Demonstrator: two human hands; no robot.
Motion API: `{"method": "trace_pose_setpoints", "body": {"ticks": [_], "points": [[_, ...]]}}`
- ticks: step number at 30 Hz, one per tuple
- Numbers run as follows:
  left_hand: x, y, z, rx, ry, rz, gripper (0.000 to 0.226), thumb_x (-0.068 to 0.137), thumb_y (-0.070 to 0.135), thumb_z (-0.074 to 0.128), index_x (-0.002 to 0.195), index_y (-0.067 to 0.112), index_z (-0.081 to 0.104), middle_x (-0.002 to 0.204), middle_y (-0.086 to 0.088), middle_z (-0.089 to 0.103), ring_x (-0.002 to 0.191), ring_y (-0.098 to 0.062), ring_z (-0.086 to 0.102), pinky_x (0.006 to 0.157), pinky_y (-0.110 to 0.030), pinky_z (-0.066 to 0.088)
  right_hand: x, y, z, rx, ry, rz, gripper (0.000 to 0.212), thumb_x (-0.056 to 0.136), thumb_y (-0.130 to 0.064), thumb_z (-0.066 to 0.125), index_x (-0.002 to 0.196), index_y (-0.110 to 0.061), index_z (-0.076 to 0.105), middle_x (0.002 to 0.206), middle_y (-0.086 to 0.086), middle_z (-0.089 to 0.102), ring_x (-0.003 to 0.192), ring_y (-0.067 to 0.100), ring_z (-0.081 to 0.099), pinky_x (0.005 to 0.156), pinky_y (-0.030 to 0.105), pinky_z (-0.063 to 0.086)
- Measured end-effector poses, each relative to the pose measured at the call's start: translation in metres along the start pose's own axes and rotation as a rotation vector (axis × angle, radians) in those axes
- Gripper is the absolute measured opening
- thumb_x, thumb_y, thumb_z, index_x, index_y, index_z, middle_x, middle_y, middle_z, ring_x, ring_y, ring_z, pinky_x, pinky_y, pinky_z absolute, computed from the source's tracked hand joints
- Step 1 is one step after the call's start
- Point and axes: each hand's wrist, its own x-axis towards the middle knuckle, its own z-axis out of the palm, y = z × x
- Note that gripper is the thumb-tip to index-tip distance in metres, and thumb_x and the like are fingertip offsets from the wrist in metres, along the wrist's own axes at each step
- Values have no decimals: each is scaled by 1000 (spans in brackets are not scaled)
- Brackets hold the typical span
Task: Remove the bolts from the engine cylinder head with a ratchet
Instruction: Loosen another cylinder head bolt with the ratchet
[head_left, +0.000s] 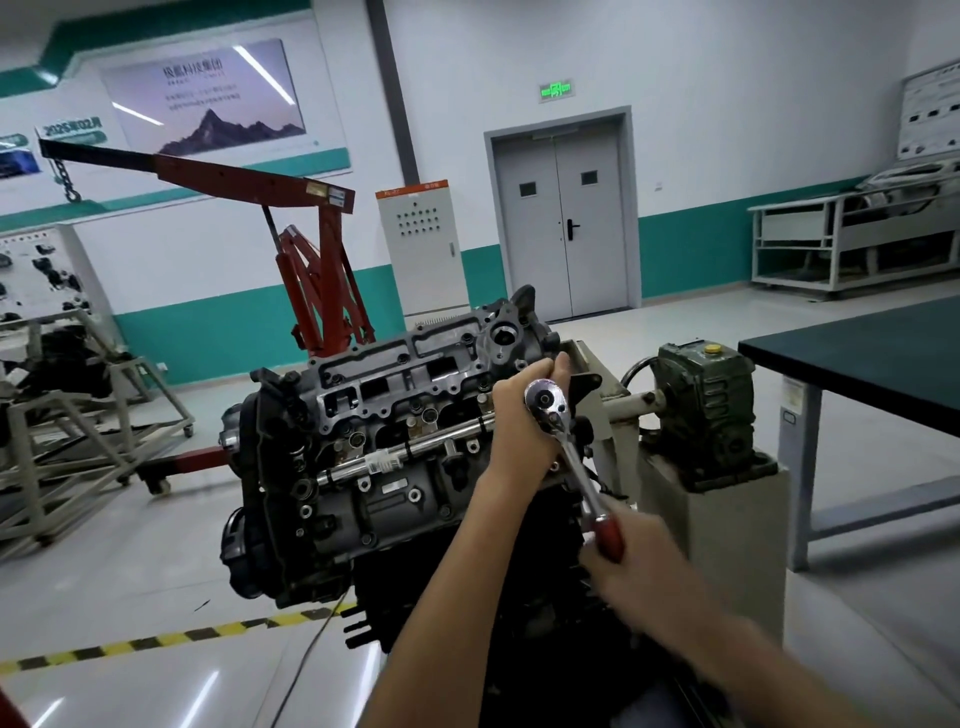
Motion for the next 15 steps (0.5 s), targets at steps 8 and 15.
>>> {"method": "trace_pose_setpoints", "body": {"ticks": [8, 15], "points": [[12, 1, -14, 160, -234, 23, 50, 96, 11, 56, 49, 15, 40, 46, 1, 37, 46, -12, 30, 48, -28, 26, 64, 6, -107, -719, -99, -249, 16, 83, -18, 60, 98, -17, 57, 64, -11, 54, 57, 3, 56, 54, 12, 43], [1, 0, 16, -19, 178, -61, 49, 99, 11, 50, 56, -9, 36, 50, -26, 37, 48, -20, 31, 45, -38, 27, 0, 0, 13, 51, 69, 38, 24, 79, 1, 61, 69, -17, 49, 53, -2, 49, 42, 2, 47, 41, 11, 34]]}}
